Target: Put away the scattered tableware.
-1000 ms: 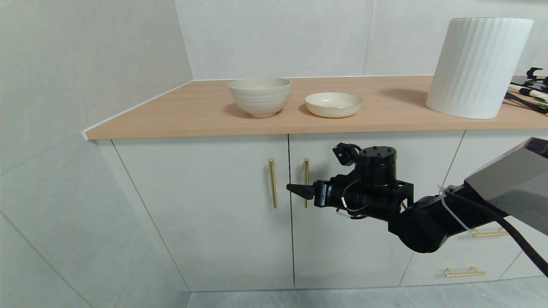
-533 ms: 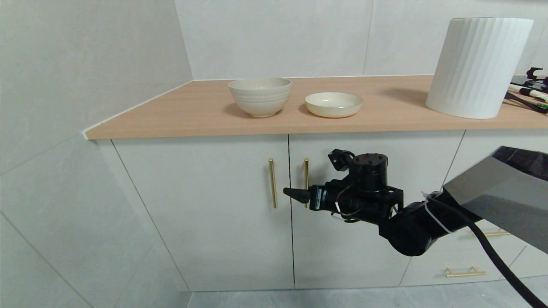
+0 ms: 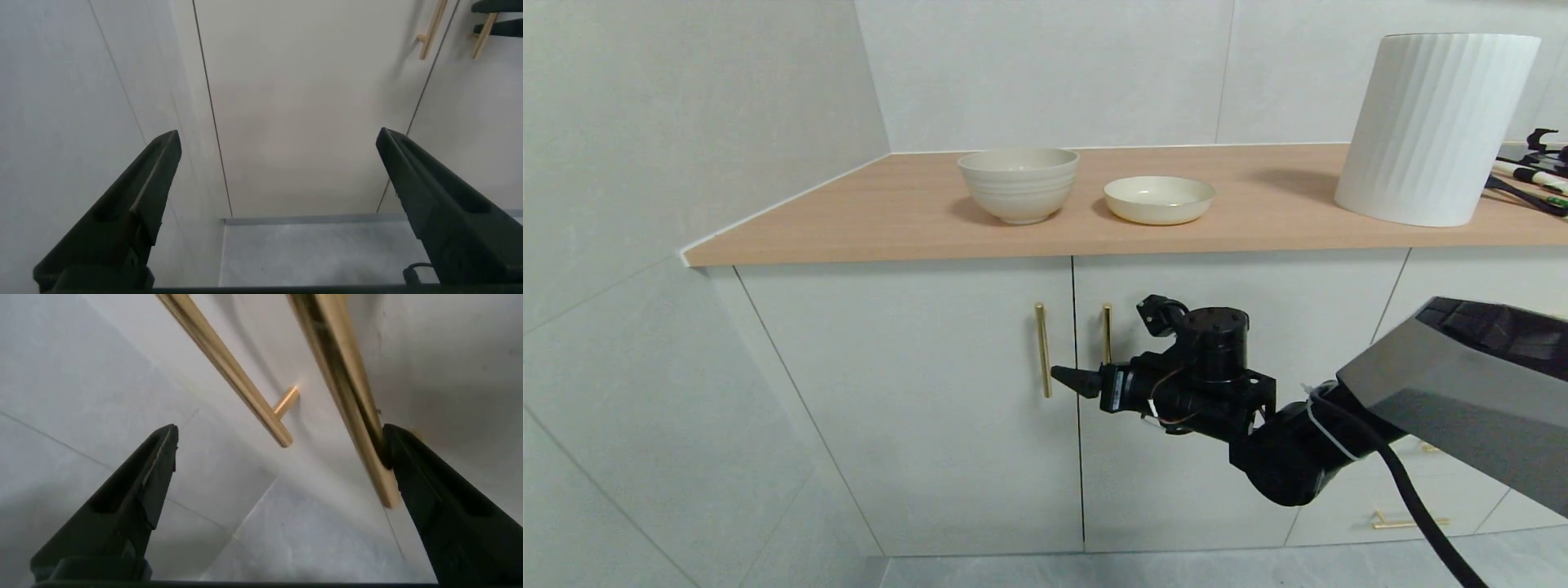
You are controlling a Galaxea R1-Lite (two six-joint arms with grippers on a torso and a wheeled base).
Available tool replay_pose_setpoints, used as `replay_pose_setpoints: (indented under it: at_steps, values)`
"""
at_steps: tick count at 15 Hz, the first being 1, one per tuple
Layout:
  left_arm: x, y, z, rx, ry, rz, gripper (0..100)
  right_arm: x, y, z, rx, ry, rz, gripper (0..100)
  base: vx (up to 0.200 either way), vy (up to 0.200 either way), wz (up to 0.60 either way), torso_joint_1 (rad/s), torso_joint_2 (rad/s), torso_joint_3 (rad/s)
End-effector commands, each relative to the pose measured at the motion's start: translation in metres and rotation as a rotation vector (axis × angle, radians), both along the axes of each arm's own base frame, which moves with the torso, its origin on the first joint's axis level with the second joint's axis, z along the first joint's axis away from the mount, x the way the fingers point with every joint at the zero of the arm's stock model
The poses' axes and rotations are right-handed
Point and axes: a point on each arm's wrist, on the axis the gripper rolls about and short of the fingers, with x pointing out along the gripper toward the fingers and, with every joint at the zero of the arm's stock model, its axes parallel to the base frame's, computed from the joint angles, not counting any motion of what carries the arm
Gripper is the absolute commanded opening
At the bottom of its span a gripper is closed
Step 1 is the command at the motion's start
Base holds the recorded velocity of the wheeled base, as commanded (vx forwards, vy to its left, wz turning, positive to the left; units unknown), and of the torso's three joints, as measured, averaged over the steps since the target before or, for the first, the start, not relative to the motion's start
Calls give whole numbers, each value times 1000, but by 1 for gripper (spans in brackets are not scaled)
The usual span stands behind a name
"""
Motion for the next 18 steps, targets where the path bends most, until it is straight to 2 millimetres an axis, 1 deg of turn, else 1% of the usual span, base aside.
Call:
replay_pose_setpoints:
  at_steps: [1, 5, 9, 11, 12, 15, 16, 18]
  values:
    - [0, 0, 0, 0, -1, 0, 100, -1, 1, 1, 10, 8, 5, 100, 0, 0, 0, 0, 0, 0]
    - [0, 0, 0, 0, -1, 0, 100, -7, -3, 15, 37, -17, 6, 100, 0, 0, 0, 0, 0, 0]
    - [0, 0, 0, 0, -1, 0, 100, -19, -10, 36, 73, -36, 15, 100, 0, 0, 0, 0, 0, 0]
    - [0, 0, 0, 0, -1, 0, 100, -24, -14, 42, 76, -40, 21, 100, 0, 0, 0, 0, 0, 0]
    - [0, 0, 0, 0, 1, 0, 100, -29, -16, 45, 78, -38, 42, 100, 0, 0, 0, 0, 0, 0]
    - [0, 0, 0, 2, -1, 0, 100, -48, -26, 49, 79, -8, 189, 100, 0, 0, 0, 0, 0, 0]
    - [0, 0, 0, 2, -1, 0, 100, -53, -23, 50, 80, -5, 215, 100, 0, 0, 0, 0, 0, 0]
    - [0, 0, 0, 2, -1, 0, 100, -56, -23, 50, 79, -4, 220, 100, 0, 0, 0, 0, 0, 0]
